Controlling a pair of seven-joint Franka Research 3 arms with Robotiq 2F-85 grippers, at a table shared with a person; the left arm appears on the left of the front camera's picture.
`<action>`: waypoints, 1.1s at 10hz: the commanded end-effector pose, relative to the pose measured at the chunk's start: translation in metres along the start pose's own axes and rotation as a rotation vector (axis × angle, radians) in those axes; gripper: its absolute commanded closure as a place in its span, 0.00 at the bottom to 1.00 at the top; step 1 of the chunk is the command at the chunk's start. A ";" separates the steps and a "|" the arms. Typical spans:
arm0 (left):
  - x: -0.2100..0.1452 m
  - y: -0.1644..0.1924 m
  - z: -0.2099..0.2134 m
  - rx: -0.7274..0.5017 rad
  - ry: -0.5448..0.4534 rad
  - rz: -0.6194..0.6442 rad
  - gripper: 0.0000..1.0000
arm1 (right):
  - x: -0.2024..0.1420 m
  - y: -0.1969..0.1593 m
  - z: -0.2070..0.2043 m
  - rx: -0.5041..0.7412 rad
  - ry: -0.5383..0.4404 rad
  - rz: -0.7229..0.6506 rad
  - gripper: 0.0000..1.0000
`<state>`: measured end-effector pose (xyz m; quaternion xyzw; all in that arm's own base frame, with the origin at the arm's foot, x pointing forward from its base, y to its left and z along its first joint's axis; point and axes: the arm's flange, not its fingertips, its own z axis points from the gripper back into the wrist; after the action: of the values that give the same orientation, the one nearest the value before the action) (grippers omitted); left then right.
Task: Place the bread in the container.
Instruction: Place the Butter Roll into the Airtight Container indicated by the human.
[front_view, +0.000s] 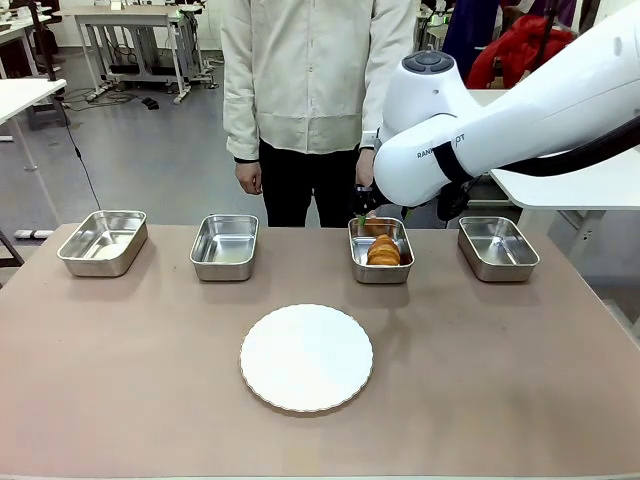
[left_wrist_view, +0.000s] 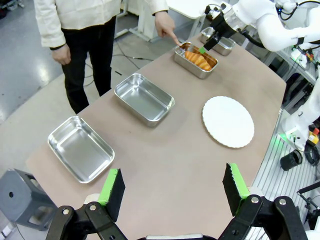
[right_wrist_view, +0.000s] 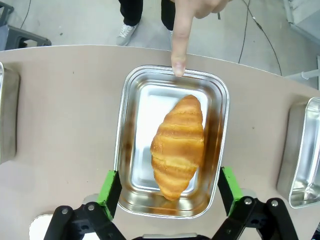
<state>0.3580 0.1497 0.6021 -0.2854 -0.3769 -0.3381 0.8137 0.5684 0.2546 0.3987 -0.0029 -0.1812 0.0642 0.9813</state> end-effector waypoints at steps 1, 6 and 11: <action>0.000 -0.002 0.001 -0.011 -0.015 -0.014 0.00 | 0.002 -0.002 0.002 0.007 -0.010 0.001 0.00; 0.000 -0.002 0.001 -0.011 -0.015 -0.014 0.00 | -0.056 -0.007 0.078 -0.017 -0.160 0.009 0.00; 0.000 -0.002 0.001 -0.011 -0.015 -0.014 0.00 | -0.170 -0.018 0.169 0.051 -0.247 0.023 0.00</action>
<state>0.3579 0.1491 0.6027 -0.2852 -0.3769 -0.3390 0.8134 0.3661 0.2236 0.4958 0.0133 -0.3019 0.0818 0.9497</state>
